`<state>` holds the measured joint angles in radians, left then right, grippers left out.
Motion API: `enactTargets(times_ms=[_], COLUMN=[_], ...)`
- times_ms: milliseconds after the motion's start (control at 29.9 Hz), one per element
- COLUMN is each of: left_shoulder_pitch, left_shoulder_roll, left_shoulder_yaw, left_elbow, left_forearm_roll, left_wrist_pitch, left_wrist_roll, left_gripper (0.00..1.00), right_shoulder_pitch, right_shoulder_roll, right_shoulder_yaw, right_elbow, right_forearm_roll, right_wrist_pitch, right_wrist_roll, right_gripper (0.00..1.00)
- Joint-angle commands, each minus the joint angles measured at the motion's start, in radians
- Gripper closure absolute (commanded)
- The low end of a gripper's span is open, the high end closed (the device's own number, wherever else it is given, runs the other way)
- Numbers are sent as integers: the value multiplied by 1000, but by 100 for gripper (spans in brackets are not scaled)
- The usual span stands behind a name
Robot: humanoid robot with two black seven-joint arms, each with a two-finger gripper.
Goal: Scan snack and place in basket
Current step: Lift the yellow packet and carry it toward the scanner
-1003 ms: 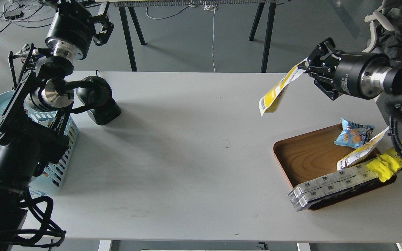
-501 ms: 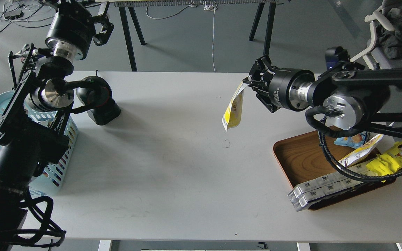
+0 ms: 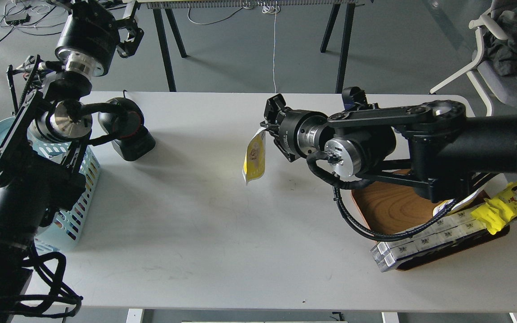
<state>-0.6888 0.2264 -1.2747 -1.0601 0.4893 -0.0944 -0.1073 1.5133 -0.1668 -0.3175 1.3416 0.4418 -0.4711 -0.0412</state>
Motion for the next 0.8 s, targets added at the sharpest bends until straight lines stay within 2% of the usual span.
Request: enactTargets(times_ms=[0, 267, 334, 401, 468, 602, 635, 735, 769], left_shoulder_pitch=[0, 0, 3, 3, 5, 5, 5, 5, 5], left_shoulder_roll=[1, 4, 4, 4, 4, 10, 14, 21, 25], left_shoulder_yaw=[-2, -5, -5, -5, -5, -5, -5, -5, -5], left_elbow=[0, 0, 0, 0, 0, 0, 0, 0, 0], left_forearm_roll=[0, 3, 3, 3, 0, 0, 0, 0, 0], left_wrist_pitch=[1, 1, 1, 1, 1, 1, 1, 2, 2], left_wrist_roll=[0, -2, -2, -2, -2, -2, -2, 0, 0], left_gripper=[0, 0, 0, 0, 0, 0, 0, 0, 0], right_shoulder_pitch=[-8, -32, -32, -30, -28, -21, -19, -18, -18], right_shoulder_roll=[67, 121, 121, 119, 119, 112, 109, 89, 76], right_shoulder_yaw=[0, -2, -2, -2, -2, 5, 9, 34, 47], right_elbow=[-42, -94, -93, -93, -91, -90, -88, -82, -79], right_forearm_roll=[18, 18, 18, 18, 18, 17, 17, 11, 9], right_wrist_pitch=[-14, -14, -14, -14, -14, -14, -14, -11, -9], right_wrist_roll=[0, -2, -2, -2, -2, -2, 0, 4, 4], right_gripper=[100, 100, 95, 86, 72, 56, 49, 22, 17])
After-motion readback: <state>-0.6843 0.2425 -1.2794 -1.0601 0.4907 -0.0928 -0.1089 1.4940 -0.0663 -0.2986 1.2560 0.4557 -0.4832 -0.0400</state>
